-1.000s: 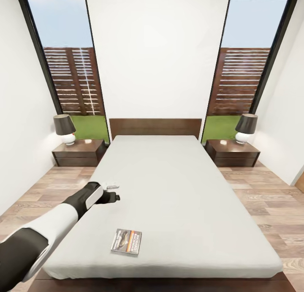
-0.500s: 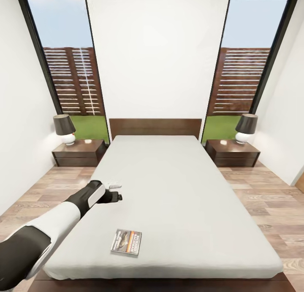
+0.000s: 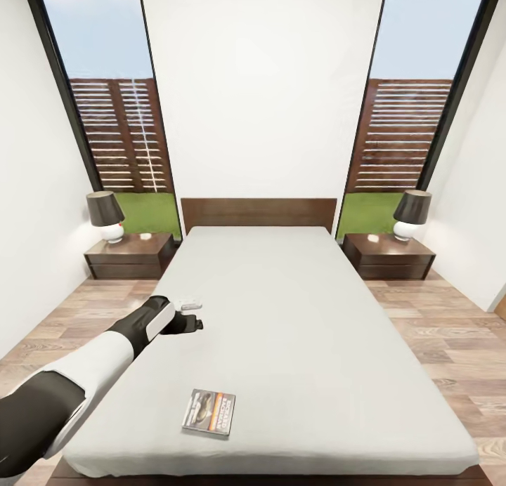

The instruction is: In the bedroom, move the book from the bed onto either nightstand, and place the two sandals side by side next to the bed.

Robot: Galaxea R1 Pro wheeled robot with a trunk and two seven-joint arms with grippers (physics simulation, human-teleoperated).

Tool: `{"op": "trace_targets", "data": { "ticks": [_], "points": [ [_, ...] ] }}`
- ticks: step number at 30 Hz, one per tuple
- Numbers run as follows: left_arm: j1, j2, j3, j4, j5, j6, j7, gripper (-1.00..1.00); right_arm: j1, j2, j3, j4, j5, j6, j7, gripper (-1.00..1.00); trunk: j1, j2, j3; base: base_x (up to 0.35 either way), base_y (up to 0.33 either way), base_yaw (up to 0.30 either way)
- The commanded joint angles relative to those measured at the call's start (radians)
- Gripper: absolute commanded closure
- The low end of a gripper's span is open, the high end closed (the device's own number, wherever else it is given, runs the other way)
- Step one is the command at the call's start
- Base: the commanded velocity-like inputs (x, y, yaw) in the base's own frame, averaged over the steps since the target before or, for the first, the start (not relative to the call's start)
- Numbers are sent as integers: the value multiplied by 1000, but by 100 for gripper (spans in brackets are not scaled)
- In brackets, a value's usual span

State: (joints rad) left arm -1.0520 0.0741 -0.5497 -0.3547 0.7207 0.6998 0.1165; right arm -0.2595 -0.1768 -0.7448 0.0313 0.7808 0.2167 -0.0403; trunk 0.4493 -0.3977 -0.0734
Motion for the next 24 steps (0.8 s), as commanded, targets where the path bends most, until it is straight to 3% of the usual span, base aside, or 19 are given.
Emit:
{"op": "trace_targets", "data": {
  "ticks": [1,24],
  "points": [
    [-1,1,-6,-3,11,4,8,-100,-2,-1,-8,3,10,1,-4,-100,1,-2,-2,24,0,0],
    [-2,-3,-9,-4,11,0,14,-100,11,-1,-8,2,9,-2,-4,-100,1,-2,-2,21,0,0]
  ]
}}
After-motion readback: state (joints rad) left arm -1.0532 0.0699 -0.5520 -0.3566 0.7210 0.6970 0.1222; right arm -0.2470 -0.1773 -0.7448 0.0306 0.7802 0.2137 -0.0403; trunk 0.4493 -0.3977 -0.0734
